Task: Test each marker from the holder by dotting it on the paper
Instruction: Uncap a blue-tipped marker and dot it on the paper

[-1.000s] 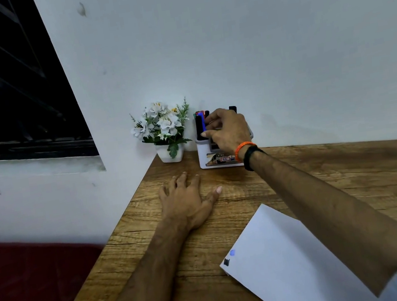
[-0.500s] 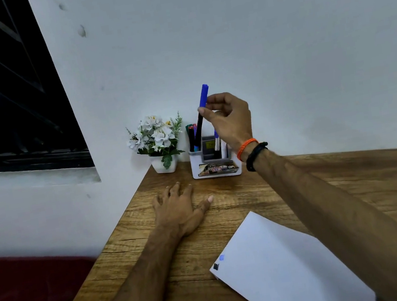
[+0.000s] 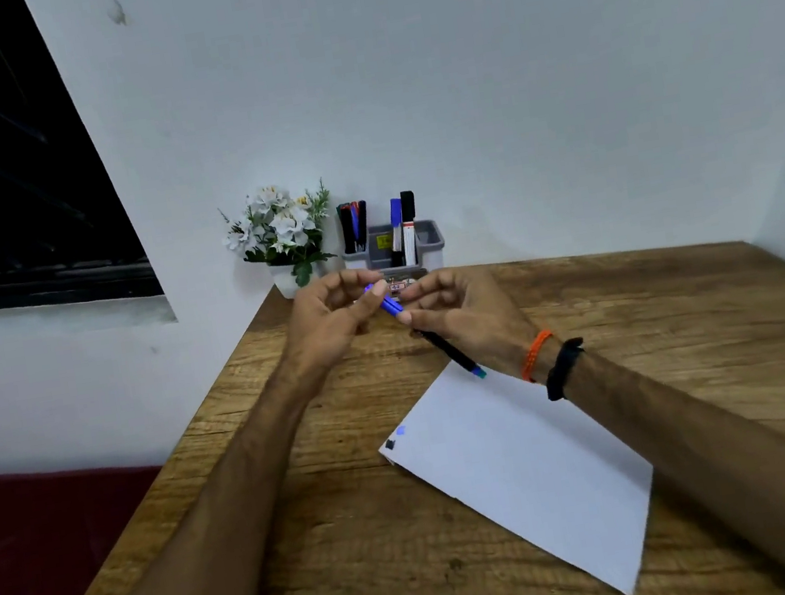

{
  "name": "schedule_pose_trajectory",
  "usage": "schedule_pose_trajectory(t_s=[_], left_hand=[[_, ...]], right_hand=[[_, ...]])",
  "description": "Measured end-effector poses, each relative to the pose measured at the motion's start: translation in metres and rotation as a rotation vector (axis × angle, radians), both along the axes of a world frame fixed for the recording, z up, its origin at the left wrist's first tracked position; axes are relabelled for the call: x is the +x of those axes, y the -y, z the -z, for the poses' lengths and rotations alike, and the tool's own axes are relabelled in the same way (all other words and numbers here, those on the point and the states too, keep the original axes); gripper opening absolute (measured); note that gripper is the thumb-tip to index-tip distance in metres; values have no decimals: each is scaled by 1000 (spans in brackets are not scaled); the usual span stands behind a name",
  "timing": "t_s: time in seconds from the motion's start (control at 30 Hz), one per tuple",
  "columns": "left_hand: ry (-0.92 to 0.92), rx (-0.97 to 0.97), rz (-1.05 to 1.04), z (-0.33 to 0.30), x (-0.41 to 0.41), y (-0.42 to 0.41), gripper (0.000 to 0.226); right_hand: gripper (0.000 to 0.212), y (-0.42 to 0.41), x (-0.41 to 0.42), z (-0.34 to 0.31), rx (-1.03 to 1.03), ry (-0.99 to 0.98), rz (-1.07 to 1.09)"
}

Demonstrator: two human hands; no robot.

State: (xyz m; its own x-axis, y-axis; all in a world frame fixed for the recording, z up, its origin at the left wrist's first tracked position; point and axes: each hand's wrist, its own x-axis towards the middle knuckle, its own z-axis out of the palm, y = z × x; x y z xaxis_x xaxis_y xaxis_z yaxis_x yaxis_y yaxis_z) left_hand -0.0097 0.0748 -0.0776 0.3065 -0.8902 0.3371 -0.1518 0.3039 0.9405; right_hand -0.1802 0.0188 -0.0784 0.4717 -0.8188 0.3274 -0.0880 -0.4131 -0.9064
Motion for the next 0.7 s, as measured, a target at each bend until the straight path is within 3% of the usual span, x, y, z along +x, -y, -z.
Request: schedule_pose_trajectory(t_s=[0.23,0.3,0.4,0.53,0.7], left_hand=[[-17,28,-37,2,6,1,3],[-17,55,-57,2,12,0,2],[135,148,-20,1,18,-3,8],[423,217,161,0,12,-6,19],[559,211,277,3,-8,-7,18]], right_hand=[[29,4,-19,10,-2,-207,-73],[24,5,-24,8,18,-122,-63],[16,9,-29,1,65,18,-51],[13,11,-29,3,123,45,-62],[5,5,-24,6,218,98,-124]])
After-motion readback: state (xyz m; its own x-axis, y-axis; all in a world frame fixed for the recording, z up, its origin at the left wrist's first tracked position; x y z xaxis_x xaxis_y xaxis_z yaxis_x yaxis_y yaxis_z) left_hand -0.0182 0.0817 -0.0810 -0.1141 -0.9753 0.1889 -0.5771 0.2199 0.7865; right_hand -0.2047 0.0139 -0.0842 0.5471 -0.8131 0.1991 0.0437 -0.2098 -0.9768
